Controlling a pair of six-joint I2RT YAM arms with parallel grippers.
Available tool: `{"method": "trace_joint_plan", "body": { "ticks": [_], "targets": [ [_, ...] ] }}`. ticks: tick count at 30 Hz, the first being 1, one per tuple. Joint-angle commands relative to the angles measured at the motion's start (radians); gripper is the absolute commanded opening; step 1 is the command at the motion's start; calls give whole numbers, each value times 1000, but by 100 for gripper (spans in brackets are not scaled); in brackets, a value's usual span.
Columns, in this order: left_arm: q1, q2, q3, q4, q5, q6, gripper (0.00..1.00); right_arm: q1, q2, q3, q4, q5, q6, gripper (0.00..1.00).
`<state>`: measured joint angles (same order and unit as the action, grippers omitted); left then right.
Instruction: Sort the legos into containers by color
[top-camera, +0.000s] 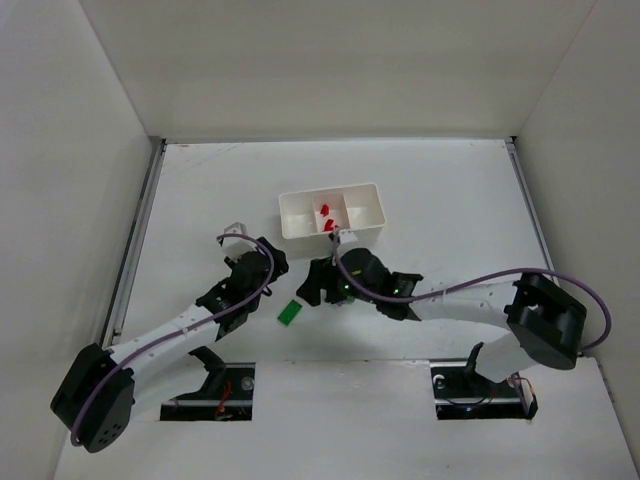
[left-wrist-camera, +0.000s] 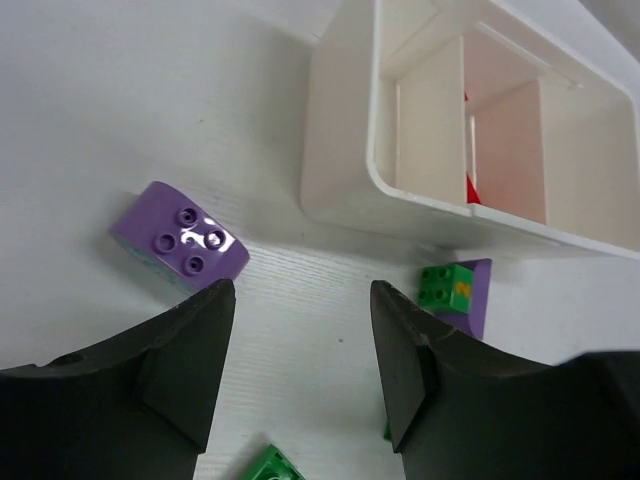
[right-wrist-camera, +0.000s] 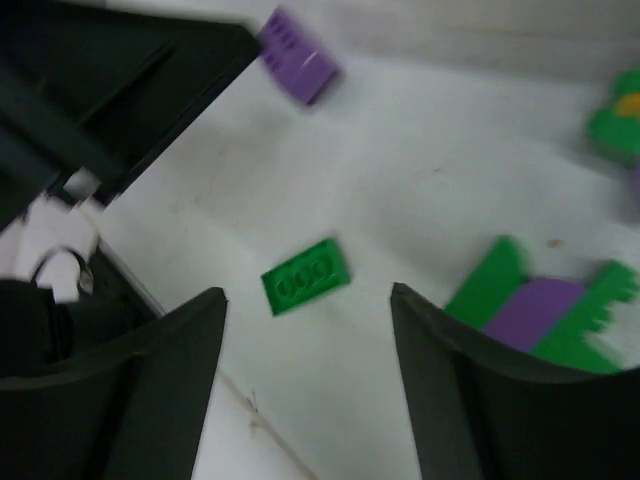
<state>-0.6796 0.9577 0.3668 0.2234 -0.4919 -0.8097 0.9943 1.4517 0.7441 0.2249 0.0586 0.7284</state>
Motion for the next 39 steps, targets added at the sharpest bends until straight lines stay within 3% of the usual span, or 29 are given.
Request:
{"method": "trace_joint_plan", "body": {
  "ticks": [1,8,23,27,32,36,39],
  "targets": [
    [19,-4,38,-67,-70,0,55,106,68,98,-73,92,-165,81],
    [93,-28,9,-85,-45,-14,62,203,252,236,-147,170,-259,100],
    [222,-63,-58,-64,65,-55,67,260,456,419,-283,282,-349,100],
    [251,-71,-68,-64,79,-55,67,286,484,448,-335,323,-374,91],
    [271,-45,-71,-33,104,-55,67,295,472,466,-358,389,-376,49],
    [274,-24,-68,-13,122,-48,68,281,356,439,-314,394,-366,46],
    [274,-22,-68,-7,124,-42,68,200,245,411,-268,379,-371,46]
  ]
}}
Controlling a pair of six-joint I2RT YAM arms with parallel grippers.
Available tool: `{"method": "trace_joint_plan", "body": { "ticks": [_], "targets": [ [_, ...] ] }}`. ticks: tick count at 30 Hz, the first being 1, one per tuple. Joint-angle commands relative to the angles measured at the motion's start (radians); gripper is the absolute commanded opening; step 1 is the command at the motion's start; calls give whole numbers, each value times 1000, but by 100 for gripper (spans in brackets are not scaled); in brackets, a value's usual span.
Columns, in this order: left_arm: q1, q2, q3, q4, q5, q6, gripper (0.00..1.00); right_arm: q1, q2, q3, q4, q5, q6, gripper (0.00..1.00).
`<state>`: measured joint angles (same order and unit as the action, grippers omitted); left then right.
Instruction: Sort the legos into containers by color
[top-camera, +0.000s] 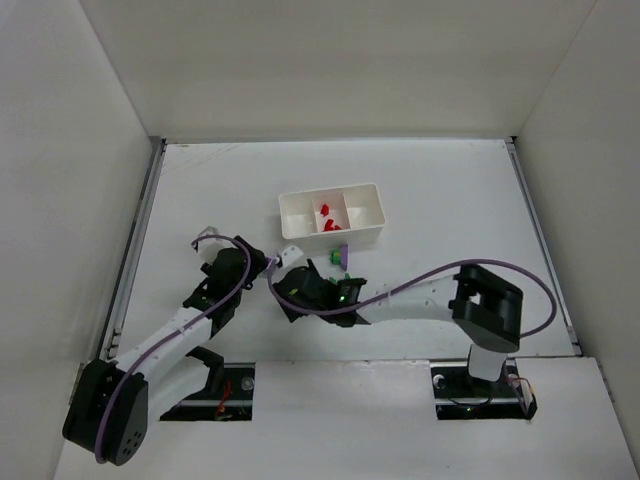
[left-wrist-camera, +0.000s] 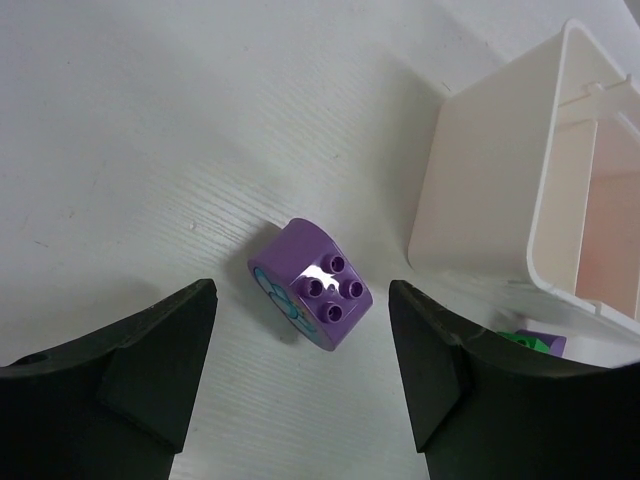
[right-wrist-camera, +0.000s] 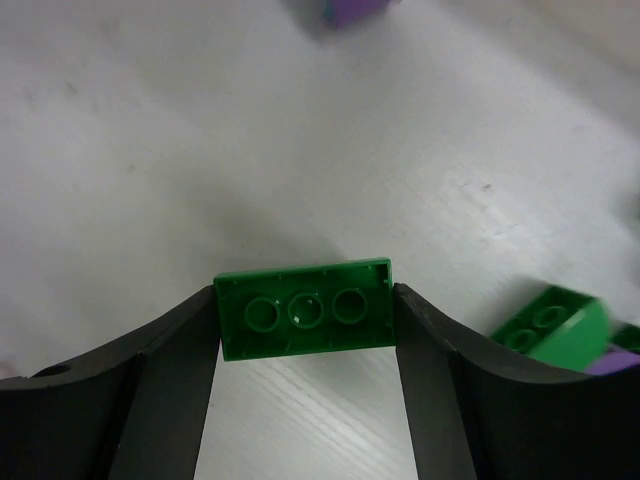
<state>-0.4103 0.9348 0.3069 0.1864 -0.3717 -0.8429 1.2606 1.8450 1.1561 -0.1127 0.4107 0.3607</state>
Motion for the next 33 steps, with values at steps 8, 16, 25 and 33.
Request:
{"method": "trace_joint_plan", "body": {
  "ticks": [8,16,25,33],
  "targets": [
    [-18,24,-3,51,7,22,68,-296,-143,128,123,-76,-12,46],
    [-54,56,-3,71,1,56,68,-384,20,306,122,-108,-12,49],
    [-78,124,24,97,-6,97,68,-402,108,381,117,-124,9,58],
    [-94,206,40,151,-18,125,68,-407,109,390,117,-124,11,76]
  ]
}}
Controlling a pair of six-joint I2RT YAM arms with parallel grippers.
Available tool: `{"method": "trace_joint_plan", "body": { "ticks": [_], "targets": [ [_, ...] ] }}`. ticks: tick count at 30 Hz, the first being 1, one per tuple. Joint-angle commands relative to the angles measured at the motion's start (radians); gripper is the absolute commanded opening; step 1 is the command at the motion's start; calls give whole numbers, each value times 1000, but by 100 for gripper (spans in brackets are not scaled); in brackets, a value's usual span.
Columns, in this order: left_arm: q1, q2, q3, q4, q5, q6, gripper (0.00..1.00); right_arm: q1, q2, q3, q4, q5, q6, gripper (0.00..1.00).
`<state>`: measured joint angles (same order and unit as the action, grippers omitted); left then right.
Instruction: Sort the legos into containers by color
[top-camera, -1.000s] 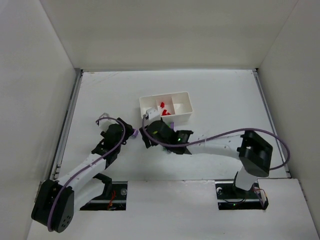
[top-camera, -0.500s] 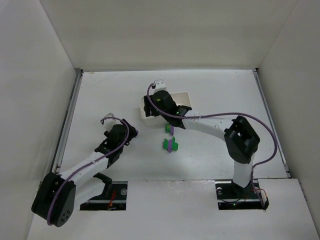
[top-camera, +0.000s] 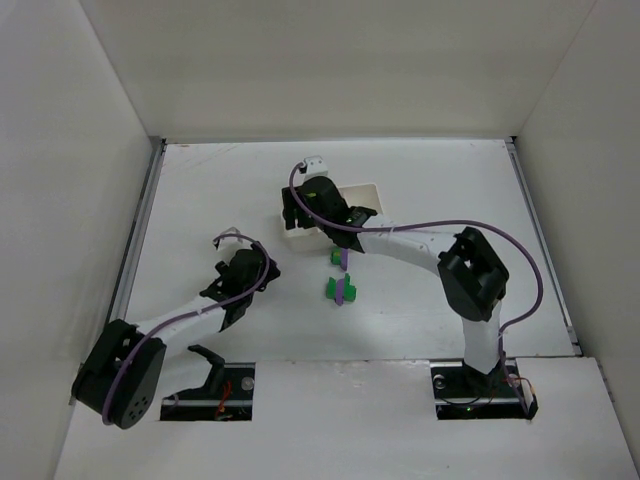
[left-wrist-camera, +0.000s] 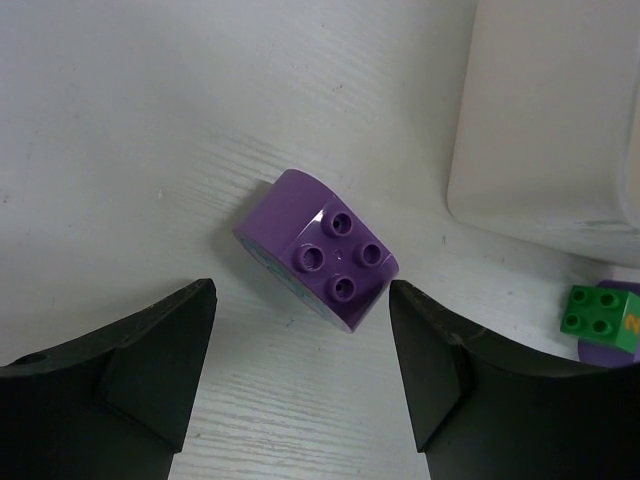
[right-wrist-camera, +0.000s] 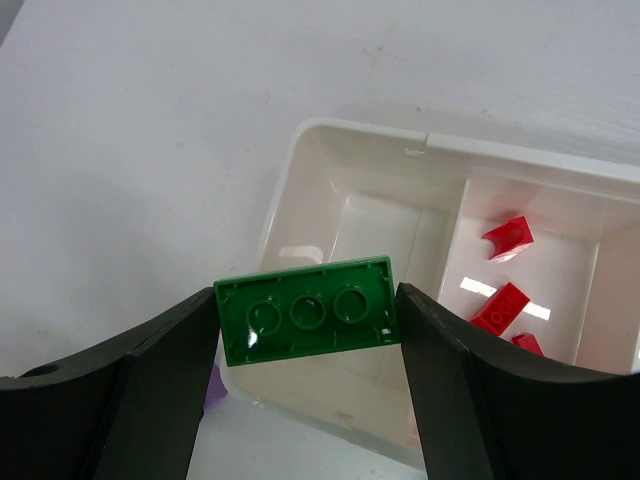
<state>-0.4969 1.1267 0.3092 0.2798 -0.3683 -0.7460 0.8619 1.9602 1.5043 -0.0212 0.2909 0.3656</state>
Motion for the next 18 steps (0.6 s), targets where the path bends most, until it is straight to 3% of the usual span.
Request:
{"method": "trace_joint_plan", "body": {
  "ticks": [1,11,18],
  "targets": [
    [-9,22,39,59,-27,28,68,-8,-12,37,26,-4,6,76],
    [-25,84,76,65,-67,51,68,-14,-93,-53,53,4,12,79],
    [-39,119,100,65,-113,83,67,-13,-303,-314,150,14,42,79]
  ]
}}
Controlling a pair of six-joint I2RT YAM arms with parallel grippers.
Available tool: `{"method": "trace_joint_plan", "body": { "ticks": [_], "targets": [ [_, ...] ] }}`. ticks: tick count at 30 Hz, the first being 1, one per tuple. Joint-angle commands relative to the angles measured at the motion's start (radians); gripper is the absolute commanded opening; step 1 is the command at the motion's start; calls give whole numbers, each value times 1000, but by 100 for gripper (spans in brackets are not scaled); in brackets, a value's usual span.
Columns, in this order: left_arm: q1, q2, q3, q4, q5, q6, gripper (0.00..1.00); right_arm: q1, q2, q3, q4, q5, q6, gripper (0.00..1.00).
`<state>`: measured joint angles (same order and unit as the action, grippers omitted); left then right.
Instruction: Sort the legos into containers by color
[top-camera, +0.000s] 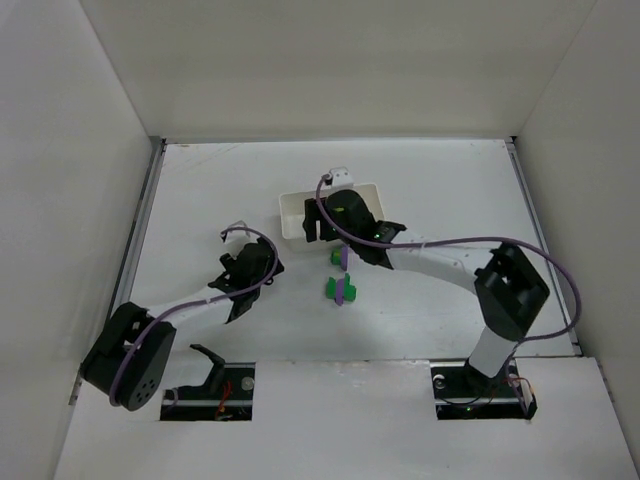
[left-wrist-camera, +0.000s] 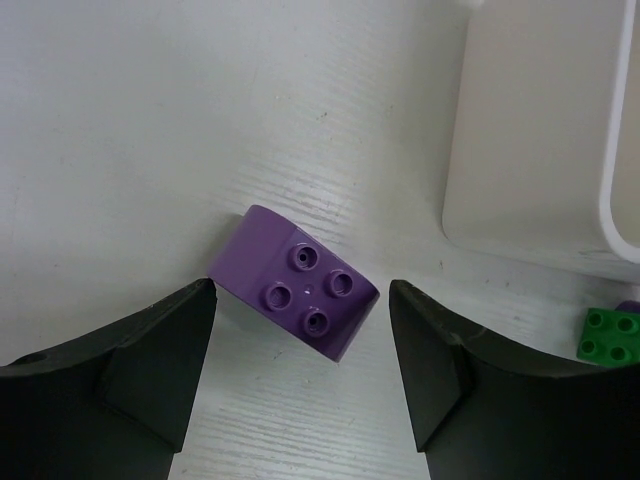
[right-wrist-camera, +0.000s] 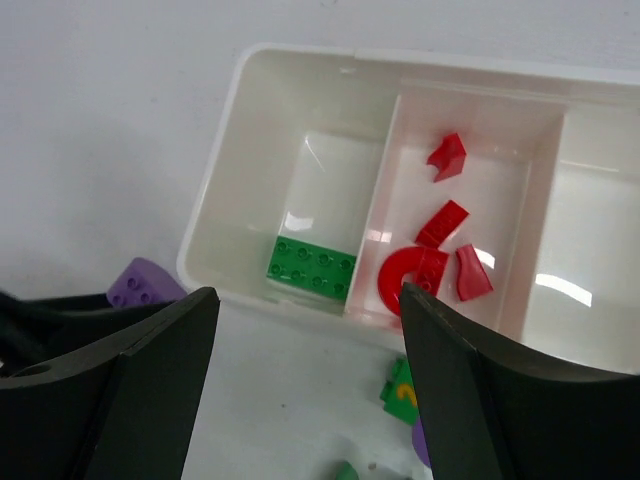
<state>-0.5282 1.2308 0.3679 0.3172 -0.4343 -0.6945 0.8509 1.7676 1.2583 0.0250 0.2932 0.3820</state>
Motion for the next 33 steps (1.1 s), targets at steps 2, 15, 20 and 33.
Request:
{"method": "trace_joint_plan", "body": {
  "ticks": [2,15,20,33],
  "targets": [
    [-9,30,49,28,-63,42,67,-2,-164,-138,124,14,37,79],
    [-25,-3,37,-7,-112,59,23,-23,-454,-424,156,18,43,81],
    [-101,-180,46,-151,-190,75,17,-66,-563,-510,174,18,46,81],
    [-348,180,649,-129,20,187,20,-318,-764,-694,230,23,293,28]
  ]
}}
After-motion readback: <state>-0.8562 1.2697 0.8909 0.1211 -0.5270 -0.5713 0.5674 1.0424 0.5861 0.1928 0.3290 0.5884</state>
